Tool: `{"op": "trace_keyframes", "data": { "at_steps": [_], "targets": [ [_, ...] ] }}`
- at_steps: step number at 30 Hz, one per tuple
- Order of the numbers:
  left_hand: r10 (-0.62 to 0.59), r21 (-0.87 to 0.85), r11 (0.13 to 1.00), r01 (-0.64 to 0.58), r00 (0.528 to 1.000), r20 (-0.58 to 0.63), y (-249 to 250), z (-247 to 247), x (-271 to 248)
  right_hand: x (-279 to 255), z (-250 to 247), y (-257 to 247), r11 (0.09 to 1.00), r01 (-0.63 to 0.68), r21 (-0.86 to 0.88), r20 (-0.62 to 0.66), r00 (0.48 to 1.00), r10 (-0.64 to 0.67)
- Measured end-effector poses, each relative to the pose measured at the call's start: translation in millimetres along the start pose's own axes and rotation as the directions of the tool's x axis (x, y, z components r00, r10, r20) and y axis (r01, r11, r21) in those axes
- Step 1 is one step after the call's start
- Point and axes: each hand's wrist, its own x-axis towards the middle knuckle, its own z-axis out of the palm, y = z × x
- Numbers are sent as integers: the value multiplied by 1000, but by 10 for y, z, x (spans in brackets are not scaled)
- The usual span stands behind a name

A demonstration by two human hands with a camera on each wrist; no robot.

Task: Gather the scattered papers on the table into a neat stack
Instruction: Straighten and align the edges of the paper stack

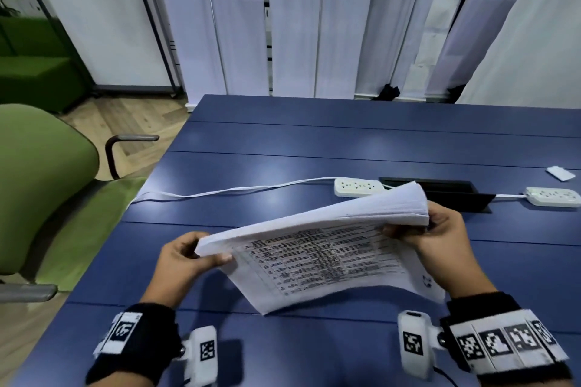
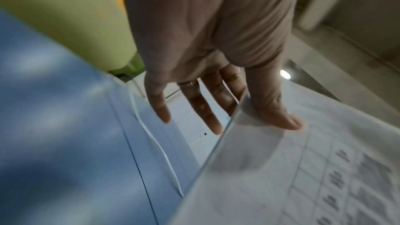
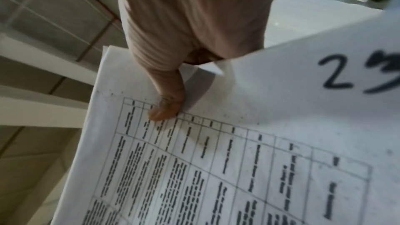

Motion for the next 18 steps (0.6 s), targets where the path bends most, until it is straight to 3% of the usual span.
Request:
{"op": "trace_keyframes", "data": {
  "at_steps": [2, 5, 8, 12, 18],
  "targets": [
    [-38, -111, 993, 38, 999, 5, -95, -9, -12, -23, -22, 219, 995, -72, 65, -60, 995, 76],
    [-43, -113, 993, 44, 999, 11, -110, 152, 12, -28, 22, 542, 959, -192, 210, -92, 972, 215],
    [3, -83, 996, -7, 999, -40, 4, 268, 65, -17, 33, 773, 927, -211, 311, -80, 966, 247],
    [14, -88, 996, -19, 998, -56, -28, 274, 113, -43, 0, 962, 925, -239, 297, -89, 957, 276],
    [-184, -125, 974, 189, 982, 50, -484, 331, -4, -172, 24, 1152, 915, -319, 246, -123, 926, 356]
  ]
}}
